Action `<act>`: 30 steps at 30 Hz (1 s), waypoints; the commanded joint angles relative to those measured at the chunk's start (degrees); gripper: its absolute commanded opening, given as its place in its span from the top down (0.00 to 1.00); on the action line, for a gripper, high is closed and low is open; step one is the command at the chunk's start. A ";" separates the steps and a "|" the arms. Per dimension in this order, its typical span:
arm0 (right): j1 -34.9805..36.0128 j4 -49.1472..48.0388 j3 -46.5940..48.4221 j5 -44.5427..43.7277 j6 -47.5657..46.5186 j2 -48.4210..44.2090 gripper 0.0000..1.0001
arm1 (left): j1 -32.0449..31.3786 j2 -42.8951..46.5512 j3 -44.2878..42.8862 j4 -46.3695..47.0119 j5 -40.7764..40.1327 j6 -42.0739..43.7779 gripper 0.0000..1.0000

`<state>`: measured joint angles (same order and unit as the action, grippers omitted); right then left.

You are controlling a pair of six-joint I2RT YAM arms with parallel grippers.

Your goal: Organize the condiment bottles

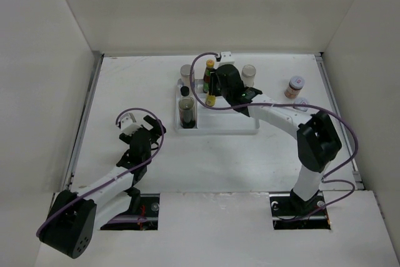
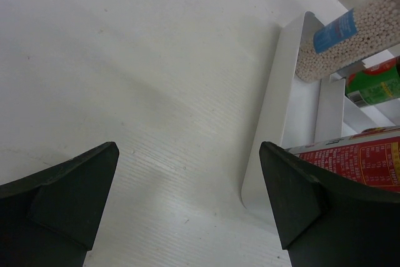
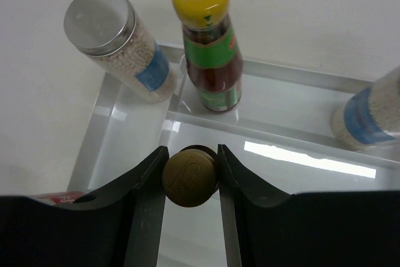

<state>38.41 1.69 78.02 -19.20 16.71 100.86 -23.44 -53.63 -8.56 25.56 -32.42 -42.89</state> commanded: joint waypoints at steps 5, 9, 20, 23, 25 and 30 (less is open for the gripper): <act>1.27 -6.62 5.39 -0.66 -0.27 3.02 0.70 | -0.51 1.06 0.65 3.53 0.08 -0.52 0.00; 1.71 -6.62 3.99 -1.19 -0.01 5.22 0.69 | -0.77 0.37 0.38 3.71 -0.01 -0.52 0.00; 1.97 -7.67 0.92 -1.10 0.60 1.28 0.26 | -0.51 0.72 0.65 3.88 0.08 -0.52 0.00; 1.97 -7.85 -2.07 -0.84 1.22 -3.90 0.15 | -0.51 0.71 0.65 3.97 0.43 -0.52 0.00; 0.14 -7.50 -5.92 -0.92 2.44 -9.07 0.09 | -0.59 0.98 0.82 4.14 0.43 -0.61 0.00; -8.20 -7.14 -19.19 -5.13 6.22 -21.90 0.06 | -0.77 1.15 1.00 4.41 0.43 -0.61 0.00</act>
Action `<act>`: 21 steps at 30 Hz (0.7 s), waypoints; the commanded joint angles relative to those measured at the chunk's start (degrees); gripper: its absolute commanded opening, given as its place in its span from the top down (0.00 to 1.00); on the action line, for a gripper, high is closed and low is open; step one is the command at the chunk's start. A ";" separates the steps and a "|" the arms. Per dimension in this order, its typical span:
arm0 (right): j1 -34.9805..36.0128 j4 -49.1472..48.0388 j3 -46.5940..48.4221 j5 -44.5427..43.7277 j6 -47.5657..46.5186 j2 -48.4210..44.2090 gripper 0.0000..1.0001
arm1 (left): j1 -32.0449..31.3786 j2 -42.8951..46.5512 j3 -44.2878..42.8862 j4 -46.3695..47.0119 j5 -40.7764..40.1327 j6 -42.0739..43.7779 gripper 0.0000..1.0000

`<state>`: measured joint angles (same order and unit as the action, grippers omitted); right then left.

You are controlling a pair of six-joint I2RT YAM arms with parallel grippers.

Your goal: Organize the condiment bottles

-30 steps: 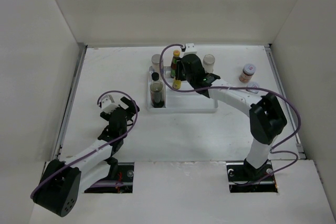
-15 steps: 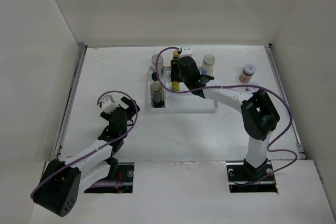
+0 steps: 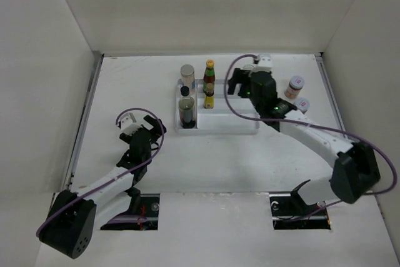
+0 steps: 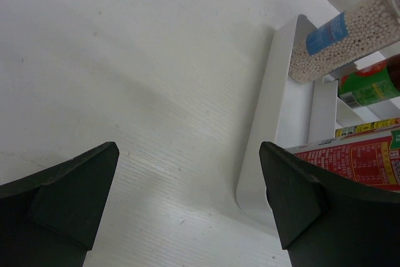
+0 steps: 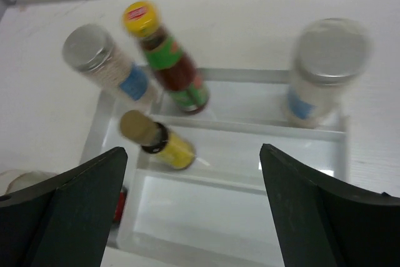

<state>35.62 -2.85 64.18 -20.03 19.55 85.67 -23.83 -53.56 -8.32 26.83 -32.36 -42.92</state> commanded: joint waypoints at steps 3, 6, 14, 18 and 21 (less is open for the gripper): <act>-13.66 0.20 -13.71 -10.45 7.15 -14.28 0.01 | -0.64 0.57 0.76 3.49 0.10 -0.59 0.00; -22.37 5.04 -17.59 -13.97 8.66 -16.85 0.00 | -0.64 1.17 0.76 3.05 0.19 -0.59 0.00; -34.77 2.16 -21.64 -13.03 6.56 -11.15 0.00 | -0.55 0.47 0.93 3.67 0.45 -0.68 0.00; -36.89 -1.26 -21.99 -7.49 6.38 -9.38 0.00 | -0.55 -0.49 0.76 4.11 0.45 -0.77 0.00; -37.68 -3.82 -21.91 -4.15 6.81 -8.50 0.00 | -0.47 -0.14 1.02 4.46 0.98 -0.85 0.00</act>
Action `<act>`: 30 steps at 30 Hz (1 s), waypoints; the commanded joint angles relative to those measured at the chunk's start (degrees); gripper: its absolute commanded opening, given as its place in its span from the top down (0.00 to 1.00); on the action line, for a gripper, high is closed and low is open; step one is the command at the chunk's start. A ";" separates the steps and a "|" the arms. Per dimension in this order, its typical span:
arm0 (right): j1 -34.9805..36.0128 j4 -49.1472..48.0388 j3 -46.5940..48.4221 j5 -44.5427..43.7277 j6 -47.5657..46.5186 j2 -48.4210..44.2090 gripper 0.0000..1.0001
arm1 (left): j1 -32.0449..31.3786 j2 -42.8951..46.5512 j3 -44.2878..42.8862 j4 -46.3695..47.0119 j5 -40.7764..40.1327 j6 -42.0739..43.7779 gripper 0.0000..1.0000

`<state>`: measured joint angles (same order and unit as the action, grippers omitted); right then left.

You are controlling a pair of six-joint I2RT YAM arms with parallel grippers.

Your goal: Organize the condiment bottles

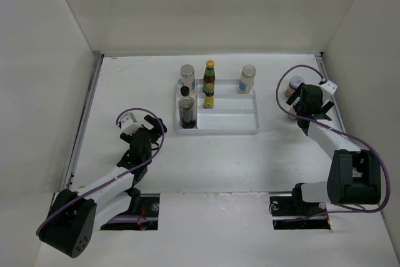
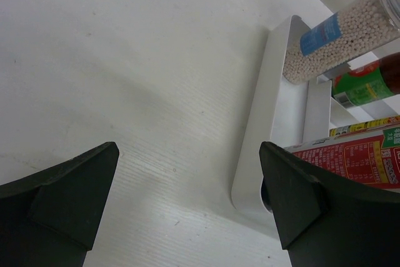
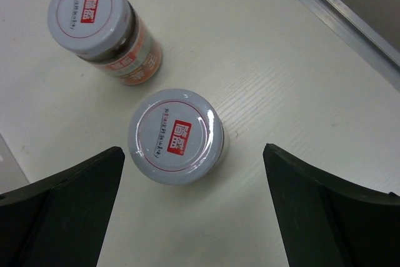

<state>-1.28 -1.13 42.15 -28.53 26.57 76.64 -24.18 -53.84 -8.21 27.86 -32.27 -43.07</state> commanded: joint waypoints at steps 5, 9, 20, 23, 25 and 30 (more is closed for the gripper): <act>-1.32 -6.08 2.76 5.59 0.06 4.39 0.00 | 0.24 -0.12 0.73 3.26 1.42 -0.79 0.00; -2.19 -6.35 3.20 5.77 0.24 6.85 0.01 | 0.59 -0.29 1.00 3.78 1.60 -0.88 0.00; 0.00 -12.23 2.68 0.77 -1.25 8.53 0.48 | 0.59 -0.21 1.18 4.05 1.86 -1.14 0.00; 1.75 -13.55 1.01 -0.20 -2.22 6.07 0.51 | 0.59 -1.17 0.74 3.88 2.12 -1.14 0.00; 3.68 -13.29 0.48 -0.73 -2.92 4.05 0.51 | 0.59 -0.47 1.17 4.22 2.39 -1.14 0.00; 9.48 -11.88 -0.05 -1.17 -3.54 -0.87 0.51 | 0.50 -1.53 0.65 4.05 2.39 -1.23 0.00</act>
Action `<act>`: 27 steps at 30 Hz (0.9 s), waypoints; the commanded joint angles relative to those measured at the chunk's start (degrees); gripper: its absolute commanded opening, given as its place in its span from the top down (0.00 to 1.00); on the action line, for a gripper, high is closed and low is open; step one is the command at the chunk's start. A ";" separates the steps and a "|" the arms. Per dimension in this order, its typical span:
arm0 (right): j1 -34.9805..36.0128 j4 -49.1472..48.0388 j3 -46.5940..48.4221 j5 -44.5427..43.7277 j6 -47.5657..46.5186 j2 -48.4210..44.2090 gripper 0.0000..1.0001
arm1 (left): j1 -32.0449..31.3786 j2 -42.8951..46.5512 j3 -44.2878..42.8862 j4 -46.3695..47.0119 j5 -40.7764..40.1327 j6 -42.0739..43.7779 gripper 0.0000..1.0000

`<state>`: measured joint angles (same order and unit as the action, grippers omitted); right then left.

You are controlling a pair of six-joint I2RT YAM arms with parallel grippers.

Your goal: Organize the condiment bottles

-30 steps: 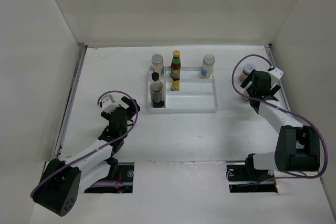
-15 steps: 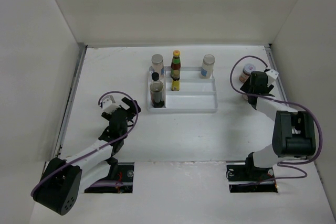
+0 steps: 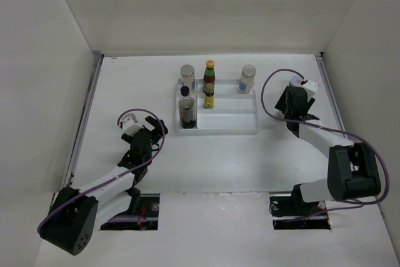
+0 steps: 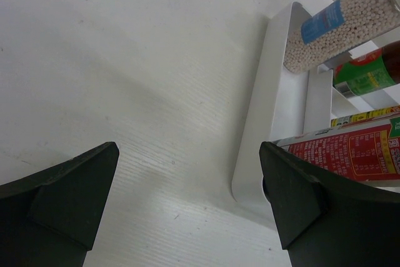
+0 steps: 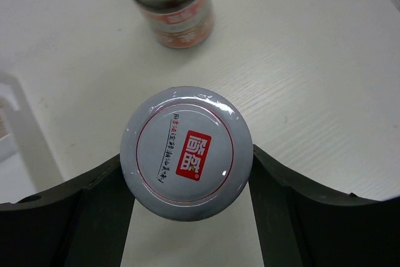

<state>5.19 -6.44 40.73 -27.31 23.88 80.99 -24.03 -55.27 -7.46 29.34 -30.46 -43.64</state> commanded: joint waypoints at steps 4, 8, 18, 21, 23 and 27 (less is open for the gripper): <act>9.25 -4.47 3.56 -3.19 -1.99 -7.60 0.50 | 0.43 0.34 0.43 3.18 0.49 -0.66 0.00; 18.03 -3.85 6.99 -2.57 -2.17 -6.73 0.50 | 0.52 0.59 0.34 2.82 0.57 -0.66 0.00; 37.12 -6.75 18.41 -0.12 -0.24 6.88 0.49 | 0.79 0.34 0.35 3.00 0.66 -0.84 0.00; 39.14 -7.18 21.58 0.68 0.03 11.89 0.49 | 0.79 1.30 0.61 2.65 0.84 -0.84 0.00; 40.37 -7.71 22.63 0.50 0.11 14.10 0.48 | 0.79 1.04 0.70 3.09 0.75 -0.84 0.00; 41.96 -8.07 23.78 0.68 0.29 17.00 0.48 | 0.70 1.39 0.69 2.91 0.84 -0.84 0.00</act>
<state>46.09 -7.25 60.16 -25.80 23.24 98.67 -23.64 -54.94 -7.35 29.80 -30.06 -43.94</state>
